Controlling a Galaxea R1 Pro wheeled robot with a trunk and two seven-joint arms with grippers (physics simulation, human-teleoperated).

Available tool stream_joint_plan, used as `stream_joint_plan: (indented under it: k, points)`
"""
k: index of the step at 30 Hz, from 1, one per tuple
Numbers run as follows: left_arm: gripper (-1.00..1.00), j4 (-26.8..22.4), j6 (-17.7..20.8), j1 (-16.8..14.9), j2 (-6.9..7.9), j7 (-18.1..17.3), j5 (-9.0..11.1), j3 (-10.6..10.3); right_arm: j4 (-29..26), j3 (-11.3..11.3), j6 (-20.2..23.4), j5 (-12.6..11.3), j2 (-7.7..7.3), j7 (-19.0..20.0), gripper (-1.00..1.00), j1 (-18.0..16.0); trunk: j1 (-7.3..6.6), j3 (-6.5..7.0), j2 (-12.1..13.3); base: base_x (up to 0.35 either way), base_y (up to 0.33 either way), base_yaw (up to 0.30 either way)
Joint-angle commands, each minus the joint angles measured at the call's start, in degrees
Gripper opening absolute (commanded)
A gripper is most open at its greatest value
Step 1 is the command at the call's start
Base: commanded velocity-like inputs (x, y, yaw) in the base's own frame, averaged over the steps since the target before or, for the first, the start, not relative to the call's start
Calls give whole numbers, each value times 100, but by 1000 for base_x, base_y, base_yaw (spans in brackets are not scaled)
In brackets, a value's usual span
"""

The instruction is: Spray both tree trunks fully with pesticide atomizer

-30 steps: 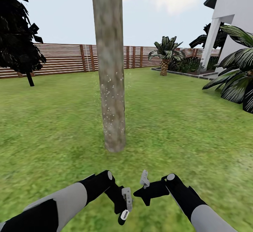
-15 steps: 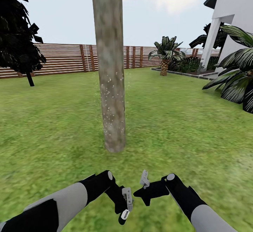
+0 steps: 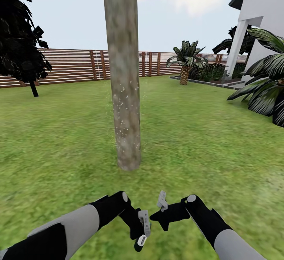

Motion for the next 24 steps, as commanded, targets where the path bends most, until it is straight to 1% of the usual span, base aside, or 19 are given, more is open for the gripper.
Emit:
stream_joint_plan:
  k: [1,10,14,16,17,18,19,20,21,23,24]
  points:
    - [-100,-3,59,-7,-6,-10,56,-28,-13,13,60,-5,-4,14,-100,-2,-1,-6,-3,0,0,0]
    - [-100,2,59,-7,-8,-3,56,-28,-13,21,60,-5,-4,14,-100,-4,-1,-6,-3,0,0,0]
    - [-100,16,63,-7,4,271,61,-28,-13,21,60,-5,-4,14,-100,-3,-1,-6,-3,0,0,0]
    - [-100,67,78,-7,63,304,64,-35,-13,21,60,-5,-8,14,-100,-3,-1,-6,-3,0,0,0]
    - [-100,228,87,-7,201,311,64,-36,-13,21,60,-5,-11,14,-100,-3,-1,-6,-3,0,0,0]
    - [-100,310,90,-7,261,315,64,-37,-13,21,60,-5,-12,14,-100,-2,-1,-6,-3,0,0,0]
    - [-100,439,92,-7,367,330,64,-37,-13,21,60,-5,-12,14,-100,-2,-1,-6,-3,0,0,0]
    - [-100,518,93,-7,435,361,65,-37,-11,21,58,-5,-12,14,-100,-2,-1,-6,-3,0,0,0]
    - [-100,635,94,-7,553,467,69,-33,-8,19,55,-5,-13,10,-100,-2,-1,-6,-3,0,0,0]
    - [-100,788,88,-7,847,896,111,-13,-5,4,52,-15,-14,4,-100,-2,-1,-6,-3,0,0,0]
    - [-100,851,78,-2,1027,1156,190,40,-3,-11,52,-19,-15,-9,-100,-2,-1,-6,-3,0,0,0]
